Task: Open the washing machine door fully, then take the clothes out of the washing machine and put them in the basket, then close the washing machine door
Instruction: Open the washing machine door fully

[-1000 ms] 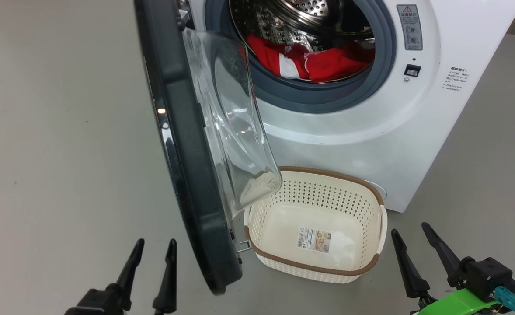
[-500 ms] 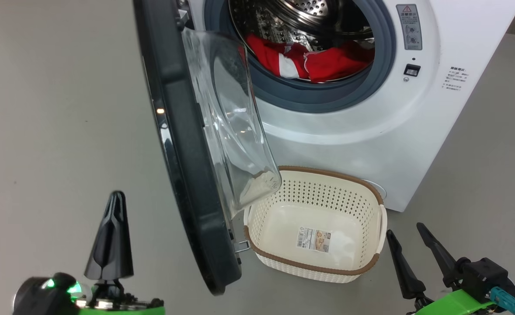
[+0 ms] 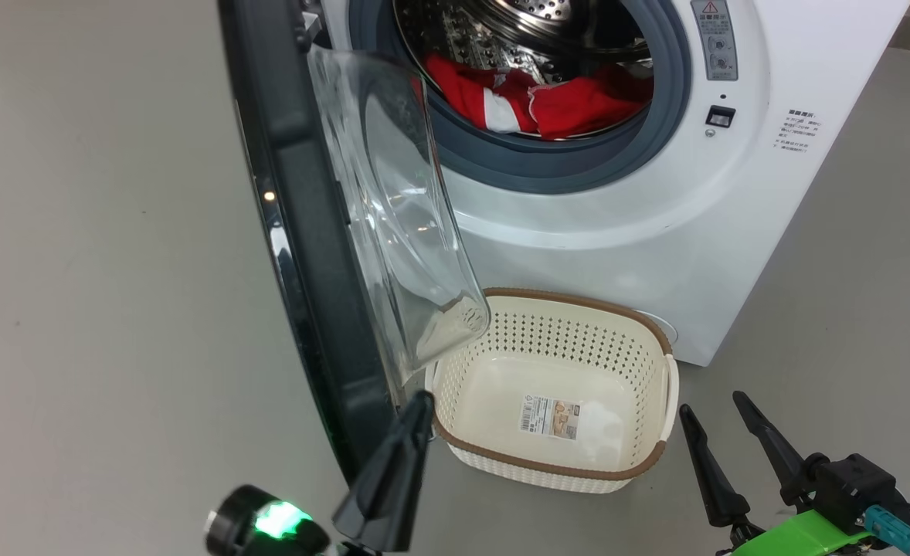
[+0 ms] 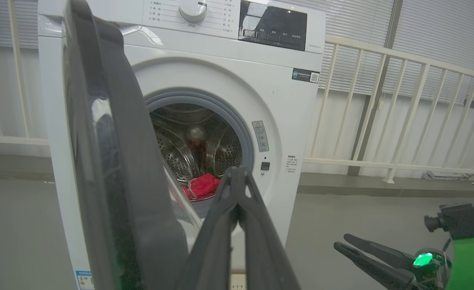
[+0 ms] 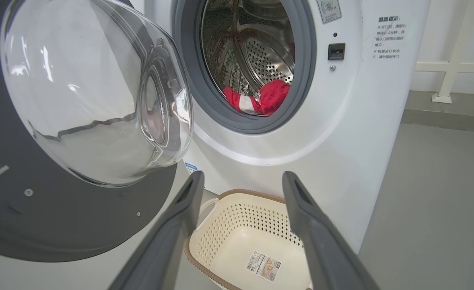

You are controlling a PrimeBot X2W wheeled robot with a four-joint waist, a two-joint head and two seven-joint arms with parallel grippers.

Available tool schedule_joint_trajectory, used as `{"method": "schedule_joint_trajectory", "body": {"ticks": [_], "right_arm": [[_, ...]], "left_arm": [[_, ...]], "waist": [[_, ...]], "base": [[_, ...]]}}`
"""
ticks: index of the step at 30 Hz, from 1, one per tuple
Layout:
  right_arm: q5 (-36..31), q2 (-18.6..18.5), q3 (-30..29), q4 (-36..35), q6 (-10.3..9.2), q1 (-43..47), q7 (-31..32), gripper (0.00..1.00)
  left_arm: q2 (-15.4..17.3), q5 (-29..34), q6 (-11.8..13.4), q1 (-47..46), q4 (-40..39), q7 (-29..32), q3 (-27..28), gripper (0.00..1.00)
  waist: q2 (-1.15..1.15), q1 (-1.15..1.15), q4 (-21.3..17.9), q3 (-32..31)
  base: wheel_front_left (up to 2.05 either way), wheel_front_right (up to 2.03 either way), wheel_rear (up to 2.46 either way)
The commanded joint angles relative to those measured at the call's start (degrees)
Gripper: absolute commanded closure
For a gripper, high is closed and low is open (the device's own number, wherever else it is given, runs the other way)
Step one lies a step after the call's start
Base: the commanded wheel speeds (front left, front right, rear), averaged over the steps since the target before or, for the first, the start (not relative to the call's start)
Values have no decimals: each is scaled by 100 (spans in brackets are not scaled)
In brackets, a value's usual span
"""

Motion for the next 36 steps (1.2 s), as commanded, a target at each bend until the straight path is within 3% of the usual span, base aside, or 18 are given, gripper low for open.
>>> {"method": "schedule_joint_trajectory", "body": {"ticks": [1,6,17,28,36], "right_arm": [[9,-92,124,-153,36,-162,-52,0],[18,-94,127,-147,36,-189,-52,0],[39,-100,111,-147,36,-209,-52,0],[33,-88,88,-174,36,-175,-52,0],[29,-83,78,-171,36,-161,-52,0]], "left_arm": [[22,-110,-52,-22,54,-28,34,100],[22,-340,-74,-37,565,-28,-156,100],[22,-700,202,-170,1490,-28,-10,100],[22,-741,424,-93,1537,-28,487,100],[22,-696,468,13,1601,-28,1162,100]], "waist": [[0,0,-14,17],[0,0,-36,51],[0,0,-28,79],[0,0,90,50],[0,0,187,38]], "base": [[0,0,0],[0,0,0],[0,0,0],[0,0,0],[0,0,0]]}}
